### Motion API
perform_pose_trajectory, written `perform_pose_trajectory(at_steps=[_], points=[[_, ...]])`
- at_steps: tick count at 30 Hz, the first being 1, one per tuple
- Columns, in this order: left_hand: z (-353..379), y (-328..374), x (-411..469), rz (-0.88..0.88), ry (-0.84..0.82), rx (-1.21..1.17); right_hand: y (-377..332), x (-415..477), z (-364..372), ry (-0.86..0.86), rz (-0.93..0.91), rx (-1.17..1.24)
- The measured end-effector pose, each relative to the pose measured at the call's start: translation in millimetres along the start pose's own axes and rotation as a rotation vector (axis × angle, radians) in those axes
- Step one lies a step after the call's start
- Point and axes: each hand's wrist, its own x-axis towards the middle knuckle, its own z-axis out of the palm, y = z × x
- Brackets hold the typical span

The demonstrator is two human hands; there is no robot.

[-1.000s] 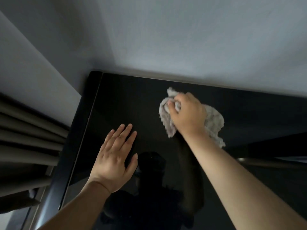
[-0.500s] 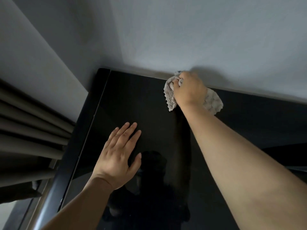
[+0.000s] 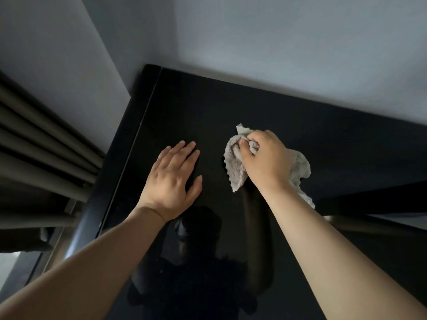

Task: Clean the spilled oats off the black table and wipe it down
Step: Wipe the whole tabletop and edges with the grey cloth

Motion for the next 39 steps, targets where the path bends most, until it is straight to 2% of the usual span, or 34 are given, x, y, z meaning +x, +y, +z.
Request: perform_pose_trajectory(at_steps=[3, 6, 12, 22, 25, 28, 30, 34, 39], points=[[-1.3, -0.6, -17.3, -0.021, -0.023, 0.033, 0.3, 7.7, -6.3, 0.067, 0.077, -0.024], [-4.7, -1.6, -36.6, -0.012, -0.072, 0.077, -6.6, 8.8, 0.2, 0.016, 0.077, -0.088], [-15.8, -6.6, -80.3, 0.02, -0.164, 0.145, -28.1, -71.0, 11.2, 0.103, 0.027, -0.156], [-33.6, -22.1, -148.4, 0.09, -0.207, 0.14, -50.4, -171.1, -5.6, 0.089, 0.092, -0.135], [-40.0, -25.3, -171.3, 0.101, -0.212, 0.143, -66.6, -214.1, -15.4, 0.04, 0.089, -0.121], [-44.8, -28.7, -187.6, 0.107, -0.223, 0.152, -81.7, -246.8, -32.6, -0.103, 0.101, -0.07], [-46.0, -29.1, -190.4, 0.109, -0.213, 0.144, -88.5, -245.9, -47.2, -0.147, 0.148, -0.035], [-44.3, -29.5, -190.2, 0.095, -0.178, 0.096, -78.4, -189.3, -49.0, 0.07, 0.244, -0.048], [-42.2, -30.6, -190.5, 0.096, -0.136, 0.073, -67.2, -172.2, -0.5, 0.014, 0.257, -0.168]])
